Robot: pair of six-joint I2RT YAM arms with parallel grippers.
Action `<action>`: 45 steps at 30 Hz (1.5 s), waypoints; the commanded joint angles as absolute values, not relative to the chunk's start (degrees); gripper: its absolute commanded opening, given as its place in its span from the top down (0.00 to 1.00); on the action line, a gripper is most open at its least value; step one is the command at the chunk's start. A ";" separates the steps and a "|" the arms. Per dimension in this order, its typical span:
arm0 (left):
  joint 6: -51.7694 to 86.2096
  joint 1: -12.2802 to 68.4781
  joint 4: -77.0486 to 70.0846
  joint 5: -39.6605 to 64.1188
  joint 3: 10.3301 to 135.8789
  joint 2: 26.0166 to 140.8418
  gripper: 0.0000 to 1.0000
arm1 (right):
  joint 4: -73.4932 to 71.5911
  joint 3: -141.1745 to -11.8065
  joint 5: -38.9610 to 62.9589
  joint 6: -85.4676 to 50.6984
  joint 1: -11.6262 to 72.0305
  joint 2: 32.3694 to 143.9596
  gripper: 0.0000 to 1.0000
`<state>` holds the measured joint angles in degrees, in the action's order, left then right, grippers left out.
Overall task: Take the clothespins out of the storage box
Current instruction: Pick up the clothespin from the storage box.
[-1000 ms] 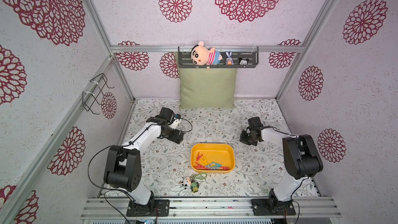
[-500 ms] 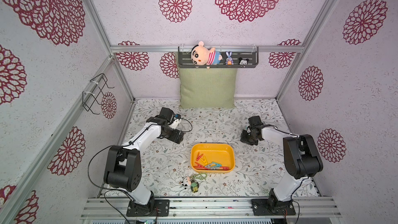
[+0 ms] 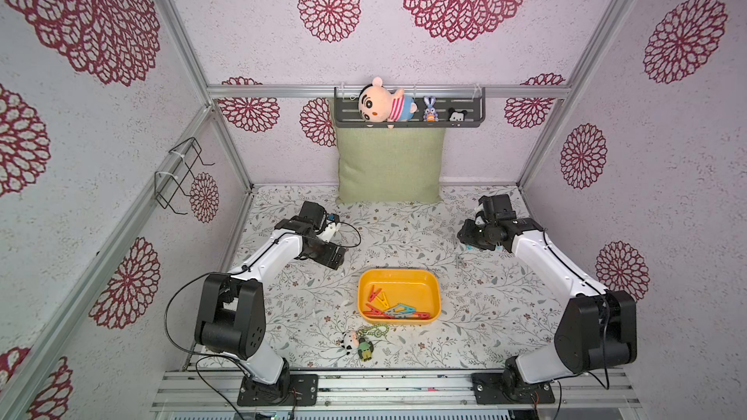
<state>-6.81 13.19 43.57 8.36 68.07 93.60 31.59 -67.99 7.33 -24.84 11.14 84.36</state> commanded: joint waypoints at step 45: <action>-5.45 10.46 40.61 7.10 66.93 92.72 0.01 | 24.67 -69.13 2.54 -21.39 53.17 103.74 0.69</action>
